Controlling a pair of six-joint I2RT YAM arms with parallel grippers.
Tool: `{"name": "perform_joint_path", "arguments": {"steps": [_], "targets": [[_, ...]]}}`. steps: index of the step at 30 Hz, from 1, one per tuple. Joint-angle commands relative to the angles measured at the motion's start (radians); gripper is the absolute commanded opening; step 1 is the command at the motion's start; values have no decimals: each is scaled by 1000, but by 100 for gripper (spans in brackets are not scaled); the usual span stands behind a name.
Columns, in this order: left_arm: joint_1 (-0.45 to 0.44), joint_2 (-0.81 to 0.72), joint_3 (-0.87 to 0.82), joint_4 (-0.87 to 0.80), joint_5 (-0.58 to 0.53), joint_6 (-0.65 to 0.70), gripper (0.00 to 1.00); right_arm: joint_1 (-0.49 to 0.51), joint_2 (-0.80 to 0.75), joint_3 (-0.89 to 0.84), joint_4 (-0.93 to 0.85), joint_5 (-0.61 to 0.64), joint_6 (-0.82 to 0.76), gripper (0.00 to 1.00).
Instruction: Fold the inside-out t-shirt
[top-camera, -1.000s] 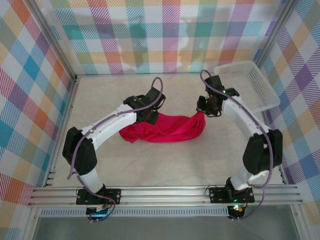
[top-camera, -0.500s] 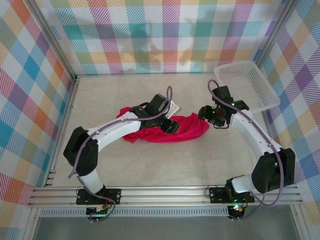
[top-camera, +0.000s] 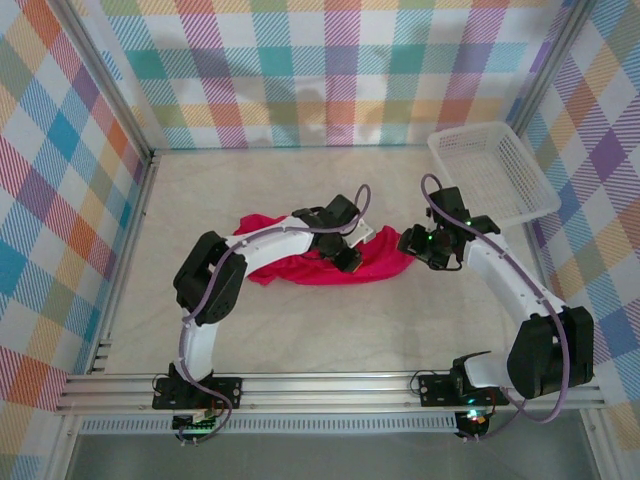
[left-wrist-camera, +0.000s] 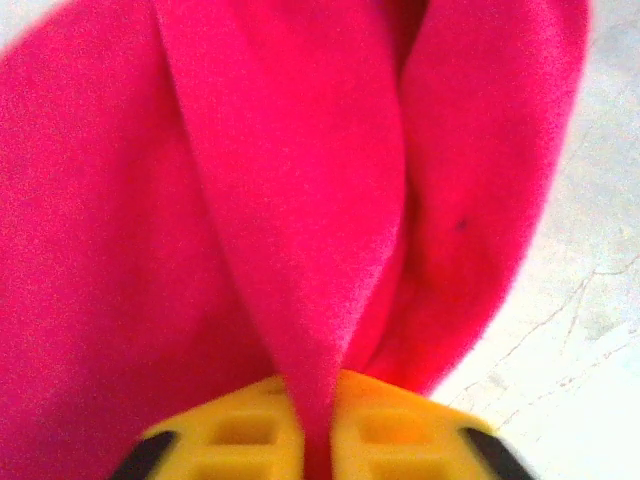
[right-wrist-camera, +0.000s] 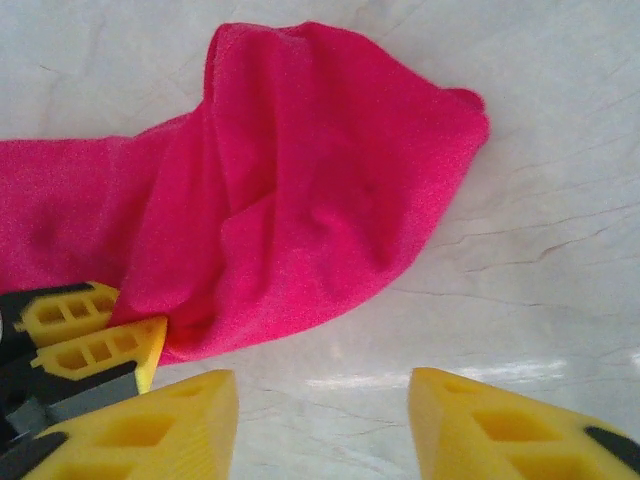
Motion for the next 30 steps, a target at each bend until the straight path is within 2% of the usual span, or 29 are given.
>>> {"name": "perform_joint_path", "arguments": {"steps": [1, 4, 10, 13, 18, 22, 23, 27, 30], "targets": [[-10, -1, 98, -90, 34, -34, 0, 27, -13, -55, 51, -81, 75, 46], [-9, -23, 97, -99, 28, -48, 0, 64, -2, -83, 95, -93, 135, 46], [-9, -61, 67, -115, -11, -89, 0, 108, 54, -84, 213, -102, 281, 56], [-7, -83, 69, -151, -44, -134, 0, 115, 111, -96, 299, -99, 376, 55], [32, -127, 114, -193, -34, -270, 0, 151, 231, -81, 380, -38, 464, 40], [76, -144, 178, -234, 22, -361, 0, 145, 257, -51, 326, -14, 429, 3], [86, -148, 193, -244, 7, -381, 0, 145, 244, -49, 291, 4, 407, 0], [135, -200, 207, -221, -84, -454, 0, 143, 139, -138, 210, 42, 328, 0], [174, -224, 213, -192, -81, -508, 0, 142, 105, -187, 163, 48, 298, 0]]}}
